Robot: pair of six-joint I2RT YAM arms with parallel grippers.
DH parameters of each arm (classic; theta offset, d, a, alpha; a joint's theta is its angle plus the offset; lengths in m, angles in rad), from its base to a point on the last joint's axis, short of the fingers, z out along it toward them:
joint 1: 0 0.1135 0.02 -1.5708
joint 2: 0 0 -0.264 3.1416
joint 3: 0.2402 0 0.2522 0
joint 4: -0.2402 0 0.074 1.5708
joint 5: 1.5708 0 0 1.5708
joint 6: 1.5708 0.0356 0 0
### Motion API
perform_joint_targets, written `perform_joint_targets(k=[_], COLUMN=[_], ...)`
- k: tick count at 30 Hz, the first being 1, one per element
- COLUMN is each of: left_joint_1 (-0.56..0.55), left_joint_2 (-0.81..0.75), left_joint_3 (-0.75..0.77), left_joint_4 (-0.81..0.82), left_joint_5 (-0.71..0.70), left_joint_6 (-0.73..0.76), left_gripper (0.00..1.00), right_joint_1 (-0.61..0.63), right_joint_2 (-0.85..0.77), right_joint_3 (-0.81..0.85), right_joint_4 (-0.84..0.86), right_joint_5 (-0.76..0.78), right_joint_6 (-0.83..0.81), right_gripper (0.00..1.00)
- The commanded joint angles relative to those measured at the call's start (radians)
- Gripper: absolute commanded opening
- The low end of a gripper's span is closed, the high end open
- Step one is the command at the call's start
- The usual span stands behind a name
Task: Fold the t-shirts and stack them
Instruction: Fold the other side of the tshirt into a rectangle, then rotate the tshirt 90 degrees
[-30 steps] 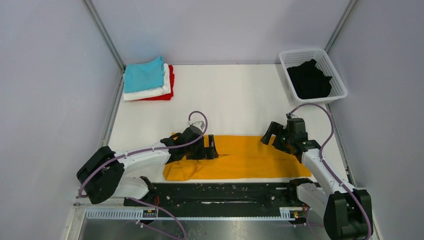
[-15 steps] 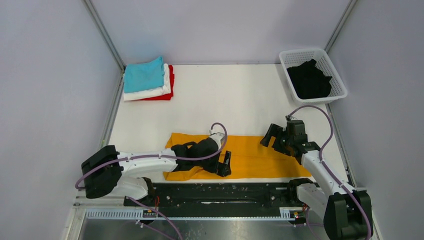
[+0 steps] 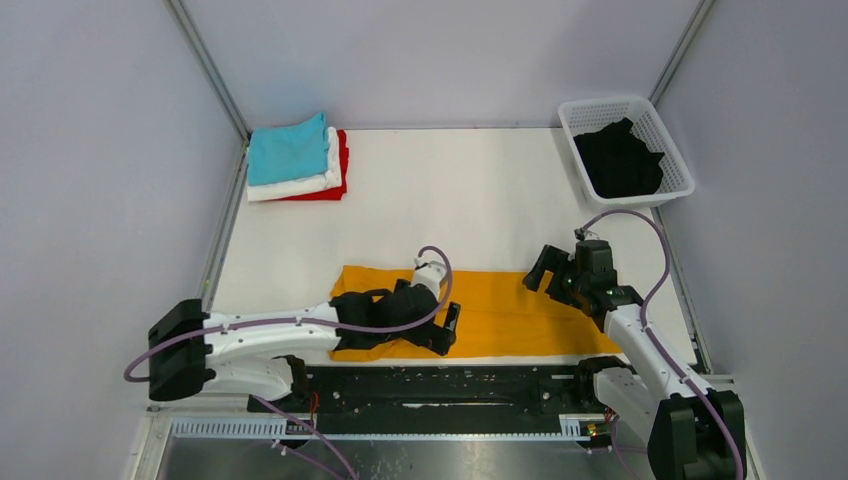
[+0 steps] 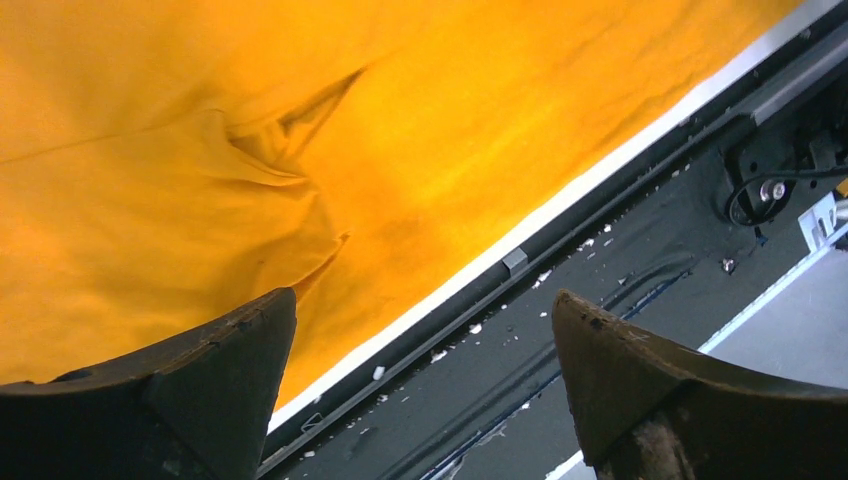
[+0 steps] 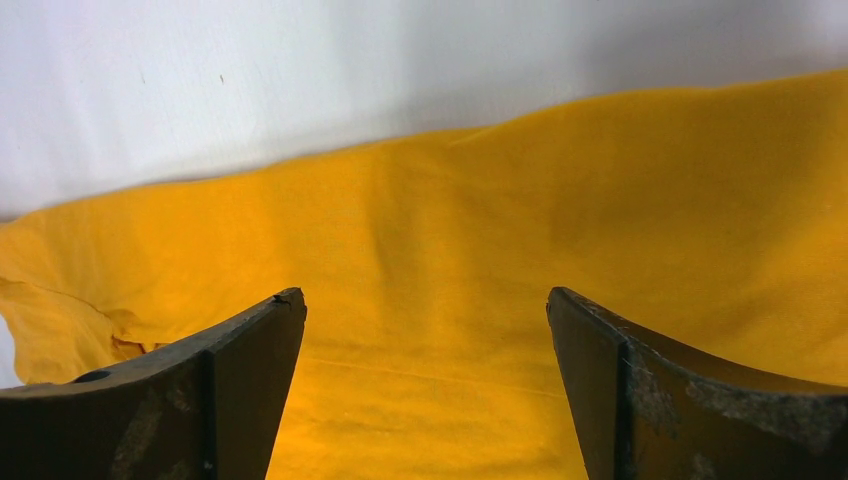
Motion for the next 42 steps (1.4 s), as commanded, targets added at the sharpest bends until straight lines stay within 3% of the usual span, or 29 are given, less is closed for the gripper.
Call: perform_joint_targets(k=[1,5,10,12,15,20,23,26,31,34,36,38,40,42], left_joint_1=[-0.004,0.076,0.364,0.445,0.545,0.679,0.755,0.820,0.864,0.871,0.877,0.883,0.891,0.898], left_joint_2=[-0.120,-0.194,-0.200,-0.162,-0.067,0.162,0.363,0.596,1.005,1.237,1.396,1.498,1.547,1.574], left_joint_3=[-0.019,-0.091,-0.306,-0.368,-0.390,-0.282,-0.074,0.242,0.879,1.286,1.483,1.624,1.660,1.661], left_joint_4=[-0.077,-0.067,0.213,0.310,0.352,0.419,0.375,0.236,0.026,-0.106,-0.031,0.048,0.193,0.342], left_joint_5=[-0.179,-0.154,0.192,0.291,0.298,0.337,0.347,0.356,0.486,0.557,0.703,0.753,0.769,0.775], left_joint_6=[-0.034,-0.119,-0.235,-0.273,-0.277,-0.230,-0.197,-0.170,-0.173,-0.194,-0.239,-0.330,-0.440,-0.508], left_gripper=[0.99,0.99,0.99,0.99,0.99,0.99,0.99,0.99,0.99,0.99,0.99,0.99,0.99,0.99], right_joint_1=[0.005,0.005,0.005,0.005,0.005,0.006,0.005,0.017,0.091,0.209,0.303,0.404,0.501,0.593], right_joint_2=[-0.021,-0.032,0.014,0.045,0.075,0.112,0.128,0.146,0.220,0.276,0.333,0.397,0.466,0.537], right_joint_3=[-0.004,0.006,0.032,0.043,0.048,0.038,0.021,0.007,0.017,0.037,0.055,0.065,0.097,0.173], right_joint_4=[0.019,-0.008,-0.040,-0.051,-0.059,-0.042,-0.031,-0.012,0.001,0.052,0.145,0.335,0.470,0.452], right_joint_5=[0.045,0.060,0.016,0.005,-0.004,-0.079,-0.115,-0.158,-0.228,-0.266,-0.313,-0.367,-0.382,-0.383], right_joint_6=[0.011,0.026,0.045,0.039,0.048,0.072,0.090,0.107,0.166,0.231,0.312,0.405,0.454,0.438], right_gripper=[1.00,0.99,0.99,0.99,0.99,0.99,0.99,0.99,1.00,1.00,0.99,1.00,0.99,0.99])
